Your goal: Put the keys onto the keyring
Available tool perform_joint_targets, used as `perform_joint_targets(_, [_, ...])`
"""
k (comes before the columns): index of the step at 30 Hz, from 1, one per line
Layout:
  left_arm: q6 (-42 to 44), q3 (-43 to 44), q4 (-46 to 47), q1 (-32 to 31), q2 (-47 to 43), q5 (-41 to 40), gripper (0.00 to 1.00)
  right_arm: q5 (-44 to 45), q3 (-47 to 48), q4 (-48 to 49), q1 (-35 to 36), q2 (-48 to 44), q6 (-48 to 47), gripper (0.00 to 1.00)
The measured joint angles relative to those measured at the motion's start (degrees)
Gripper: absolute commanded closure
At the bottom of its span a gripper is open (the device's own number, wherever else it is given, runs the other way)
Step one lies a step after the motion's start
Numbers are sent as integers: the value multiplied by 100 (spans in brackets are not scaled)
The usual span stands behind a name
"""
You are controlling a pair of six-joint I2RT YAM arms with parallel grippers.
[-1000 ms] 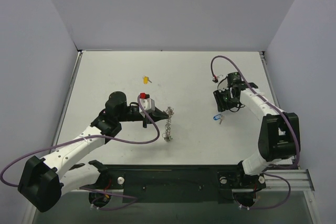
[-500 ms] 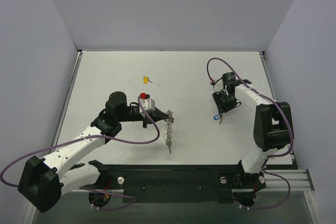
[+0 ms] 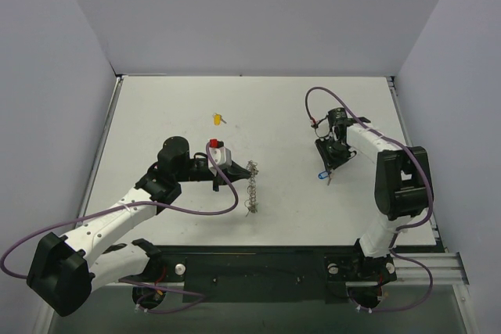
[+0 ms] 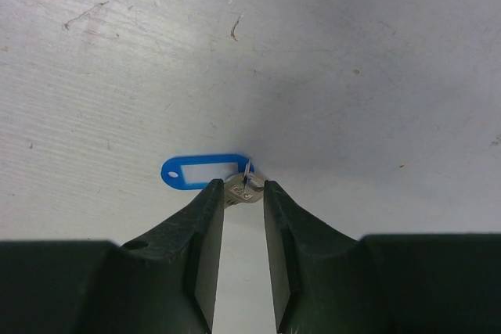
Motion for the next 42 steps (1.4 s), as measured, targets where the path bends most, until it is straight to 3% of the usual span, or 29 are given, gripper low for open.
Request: perform_joint_targets(42, [59,11,-85,0,-4,0,100,168,138,-131,81,223,72,87])
